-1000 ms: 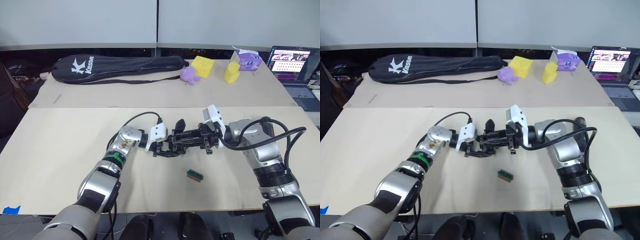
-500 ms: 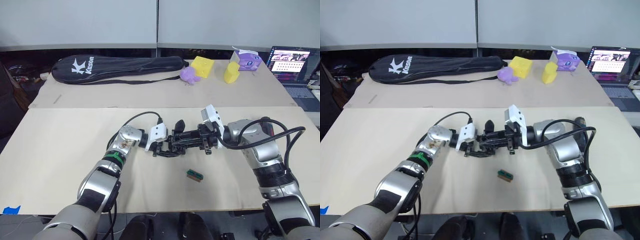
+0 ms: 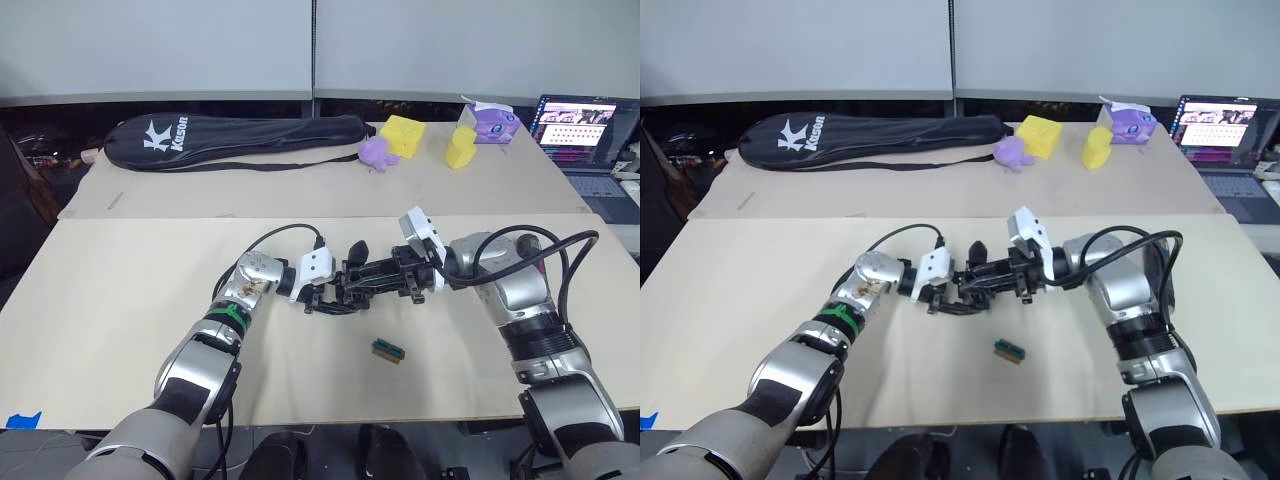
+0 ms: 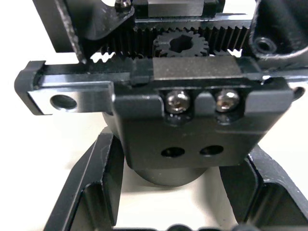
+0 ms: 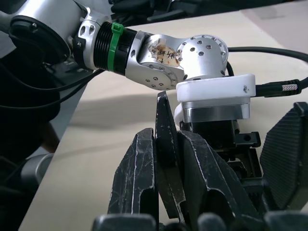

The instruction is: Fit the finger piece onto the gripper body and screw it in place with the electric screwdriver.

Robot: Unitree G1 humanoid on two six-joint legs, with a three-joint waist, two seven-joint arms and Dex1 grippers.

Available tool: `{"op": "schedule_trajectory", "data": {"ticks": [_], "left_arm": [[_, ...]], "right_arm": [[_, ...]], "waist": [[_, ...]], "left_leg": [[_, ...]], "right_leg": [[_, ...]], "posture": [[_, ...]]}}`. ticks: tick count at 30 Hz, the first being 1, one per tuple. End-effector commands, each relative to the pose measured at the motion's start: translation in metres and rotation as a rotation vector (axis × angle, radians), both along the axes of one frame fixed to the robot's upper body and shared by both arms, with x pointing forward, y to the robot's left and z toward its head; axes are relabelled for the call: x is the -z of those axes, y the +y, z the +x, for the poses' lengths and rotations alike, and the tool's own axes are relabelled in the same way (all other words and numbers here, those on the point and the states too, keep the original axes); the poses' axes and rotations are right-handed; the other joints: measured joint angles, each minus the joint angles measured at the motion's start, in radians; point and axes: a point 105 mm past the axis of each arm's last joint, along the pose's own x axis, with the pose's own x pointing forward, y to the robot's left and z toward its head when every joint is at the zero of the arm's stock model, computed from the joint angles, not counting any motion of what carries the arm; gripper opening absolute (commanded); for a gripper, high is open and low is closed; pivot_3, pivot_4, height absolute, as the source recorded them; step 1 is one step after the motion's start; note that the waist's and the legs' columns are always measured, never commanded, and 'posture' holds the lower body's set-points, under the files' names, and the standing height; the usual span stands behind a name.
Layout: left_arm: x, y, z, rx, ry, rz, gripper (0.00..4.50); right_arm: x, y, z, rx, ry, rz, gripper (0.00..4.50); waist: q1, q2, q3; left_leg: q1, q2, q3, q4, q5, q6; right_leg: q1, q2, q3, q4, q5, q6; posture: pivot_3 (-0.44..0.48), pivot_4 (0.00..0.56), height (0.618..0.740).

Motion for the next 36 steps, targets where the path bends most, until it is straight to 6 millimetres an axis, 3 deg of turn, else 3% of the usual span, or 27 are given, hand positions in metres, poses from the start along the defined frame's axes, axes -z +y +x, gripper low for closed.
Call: {"op": "schedule_trajectory", "data": {"ticks": [1,6,10,17,25,28,32,34,36], "left_arm": [[-0.008,-0.001,0.001,0.018,-0.036,-0.011,2.28],[-0.008,-0.001,0.002,0.010,-0.037,-0.016,2.28],[-0.007,0.001,0.001,0.009,-0.035,-0.012,2.28],[-0.007,0.001,0.002,0.009,-0.035,-0.009,2.28],[-0.007,0.000,0.001,0.014,-0.042,-0.010,2.28],[-0.008,-0.001,0.001,0.016,-0.042,-0.010,2.28],[-0.008,-0.003,0.001,0.018,-0.042,-0.011,2.28],[-0.008,-0.004,0.001,0.019,-0.040,-0.011,2.28],[-0.008,-0.005,0.001,0.019,-0.039,-0.011,2.28]], "right_arm": [[0.046,-0.006,-0.001,0.074,0.154,-0.109,0.31],[0.048,-0.013,0.007,0.207,0.189,-0.053,0.31],[0.053,-0.017,-0.002,0.141,0.150,-0.110,0.31],[0.047,-0.008,0.003,0.074,0.146,-0.145,0.31],[0.053,-0.014,0.001,0.045,0.111,-0.176,0.31],[0.049,-0.013,0.002,0.049,0.099,-0.165,0.31],[0.029,-0.007,0.006,0.059,0.041,-0.110,0.31],[0.015,-0.007,0.005,0.047,0.032,-0.094,1.35],[0.002,-0.007,0.006,0.049,-0.007,-0.087,1.97]], "waist": [[-0.001,0.000,-0.001],[-0.001,0.000,-0.006],[-0.001,0.001,-0.006],[-0.002,0.000,-0.007],[-0.001,0.000,-0.009],[-0.001,0.000,-0.009],[-0.001,0.000,-0.009],[0.000,0.000,-0.009],[0.001,0.000,-0.009]], "left_leg": [[0.000,0.000,0.000,0.000,0.000,0.000],[0.000,0.001,0.000,0.000,0.000,-0.001],[0.000,0.001,0.000,-0.001,0.000,-0.001],[0.000,0.001,0.001,-0.001,0.000,-0.001],[0.001,0.001,0.001,-0.001,0.000,0.000],[0.001,0.001,0.001,-0.001,0.000,0.000],[0.001,0.001,0.001,-0.001,0.000,-0.001],[0.001,0.001,0.001,-0.001,0.000,-0.001],[-0.002,0.001,0.000,-0.001,0.000,0.000]], "right_leg": [[0.000,0.000,0.000,0.000,0.000,0.000],[0.000,0.000,0.001,0.000,0.000,0.000],[-0.001,0.000,0.002,0.000,0.000,0.000],[-0.001,0.000,0.002,0.000,0.000,0.000],[0.000,0.000,0.002,0.000,0.000,0.000],[0.000,0.000,0.002,0.000,0.000,0.000],[-0.001,0.000,0.002,0.000,0.000,0.000],[-0.001,0.000,0.002,0.000,0.000,0.000],[-0.003,0.000,0.001,0.000,0.000,0.000]], "posture": [[0.000,0.150,0.723],[0.000,0.150,0.723],[0.000,0.150,0.723],[0.000,0.150,0.723],[0.000,0.150,0.723],[0.000,0.150,0.723],[0.000,0.150,0.723],[0.000,0.150,0.723],[0.000,0.150,0.723]]}}
